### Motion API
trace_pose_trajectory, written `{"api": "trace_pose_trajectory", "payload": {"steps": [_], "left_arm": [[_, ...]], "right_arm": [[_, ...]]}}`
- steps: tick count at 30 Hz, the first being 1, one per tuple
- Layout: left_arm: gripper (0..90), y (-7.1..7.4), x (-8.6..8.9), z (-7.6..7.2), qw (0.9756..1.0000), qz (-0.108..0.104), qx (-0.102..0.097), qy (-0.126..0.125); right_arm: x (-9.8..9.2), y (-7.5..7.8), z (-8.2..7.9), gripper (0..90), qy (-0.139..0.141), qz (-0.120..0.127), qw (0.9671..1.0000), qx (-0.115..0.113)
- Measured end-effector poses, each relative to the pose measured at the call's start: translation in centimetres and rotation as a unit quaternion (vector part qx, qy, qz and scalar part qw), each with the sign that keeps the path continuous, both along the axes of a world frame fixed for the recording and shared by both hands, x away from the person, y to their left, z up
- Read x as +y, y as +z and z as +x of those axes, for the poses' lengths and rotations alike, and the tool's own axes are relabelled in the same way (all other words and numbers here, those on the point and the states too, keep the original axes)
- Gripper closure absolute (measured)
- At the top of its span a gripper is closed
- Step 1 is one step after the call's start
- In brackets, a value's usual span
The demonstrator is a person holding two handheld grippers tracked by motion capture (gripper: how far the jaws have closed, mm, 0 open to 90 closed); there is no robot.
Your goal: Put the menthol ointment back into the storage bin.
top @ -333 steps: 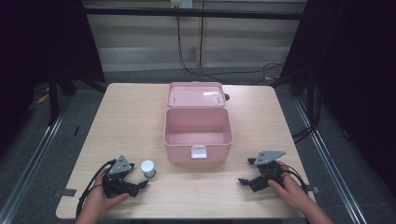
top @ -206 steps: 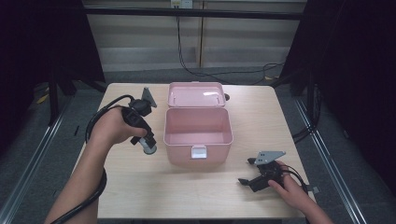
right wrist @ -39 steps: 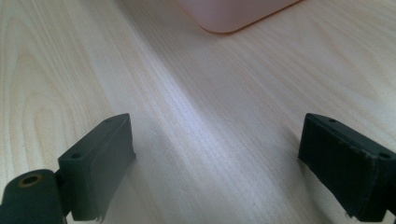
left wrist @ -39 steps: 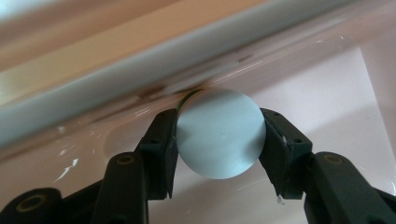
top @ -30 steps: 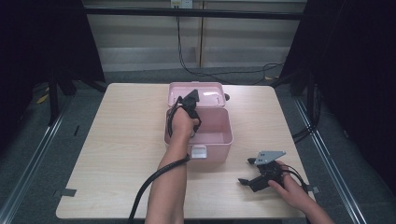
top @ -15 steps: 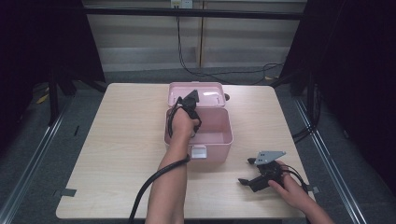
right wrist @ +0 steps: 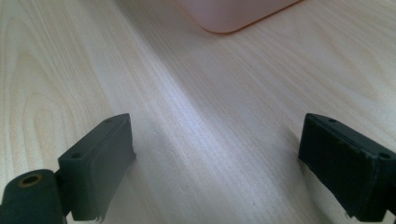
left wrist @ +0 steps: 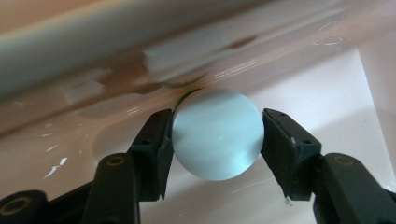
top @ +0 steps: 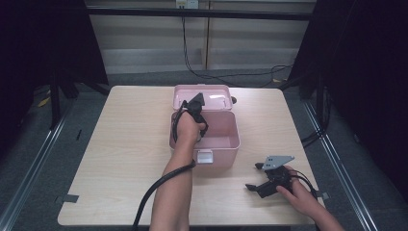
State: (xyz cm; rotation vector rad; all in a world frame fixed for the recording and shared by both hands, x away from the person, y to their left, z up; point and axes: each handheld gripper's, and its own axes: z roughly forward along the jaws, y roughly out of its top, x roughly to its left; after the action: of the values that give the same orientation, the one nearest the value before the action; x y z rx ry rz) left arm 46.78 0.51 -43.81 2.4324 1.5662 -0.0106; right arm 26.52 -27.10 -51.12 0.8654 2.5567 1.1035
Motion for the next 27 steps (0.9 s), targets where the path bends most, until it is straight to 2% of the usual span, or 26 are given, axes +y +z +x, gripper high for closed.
{"api": "trace_pose_trajectory", "payload": {"steps": [6, 7, 10, 11, 13, 16, 17, 20, 21, 25, 27], "left_arm": [[37.4, 0.1, 0.1, -0.2, 1.0, -0.004, -0.003, 0.002], [35.4, 0.2, 0.2, -0.3, 0.9999, -0.008, -0.002, 0.008], [32.9, 0.4, 0.3, -0.3, 1.0, -0.007, 0.0, 0.004], [32.9, 0.5, 0.4, -0.4, 0.9999, -0.008, -0.001, 0.01], [30.2, 0.7, 0.5, -0.4, 1.0, -0.004, 0.003, 0.003], [28.1, 1.0, 0.5, -0.5, 0.9999, -0.006, 0.0, 0.008], [27.4, 1.2, 0.6, -0.5, 1.0, -0.001, 0.005, -0.001], [26.2, 1.4, 0.6, -0.6, 1.0, -0.001, 0.006, 0.002], [25.0, 1.6, 0.5, -0.7, 0.9999, -0.002, 0.013, 0.0], [23.3, 1.9, 0.6, -0.7, 0.9998, -0.004, 0.019, -0.003], [20.9, 2.1, 0.7, -0.7, 0.9998, -0.005, 0.018, -0.001]], "right_arm": [[0.0, 0.0, 0.0, 9.5, 0.0, 0.0, 1.0, 0.0], [0.0, 0.0, 0.0, 9.5, 0.0, 0.0, 1.0, 0.001], [0.0, 0.0, 0.0, 9.5, 0.0, 0.0, 1.0, 0.001], [0.0, 0.0, 0.0, 9.5, 0.0, 0.0, 1.0, 0.0], [0.0, 0.0, 0.0, 9.5, 0.0, 0.0, 1.0, 0.0], [0.0, 0.0, 0.0, 9.5, 0.002, 0.0, 1.0, 0.001], [0.0, 0.0, 0.0, 9.5, 0.001, 0.0, 1.0, 0.001], [0.0, 0.0, 0.0, 9.5, 0.002, 0.0, 1.0, 0.001], [0.0, 0.0, 0.0, 9.5, 0.002, 0.0, 1.0, 0.001], [0.0, 0.0, 0.0, 9.5, 0.002, 0.0, 1.0, 0.001], [0.0, 0.0, 0.0, 9.5, 0.002, 0.0, 1.0, 0.001]]}}
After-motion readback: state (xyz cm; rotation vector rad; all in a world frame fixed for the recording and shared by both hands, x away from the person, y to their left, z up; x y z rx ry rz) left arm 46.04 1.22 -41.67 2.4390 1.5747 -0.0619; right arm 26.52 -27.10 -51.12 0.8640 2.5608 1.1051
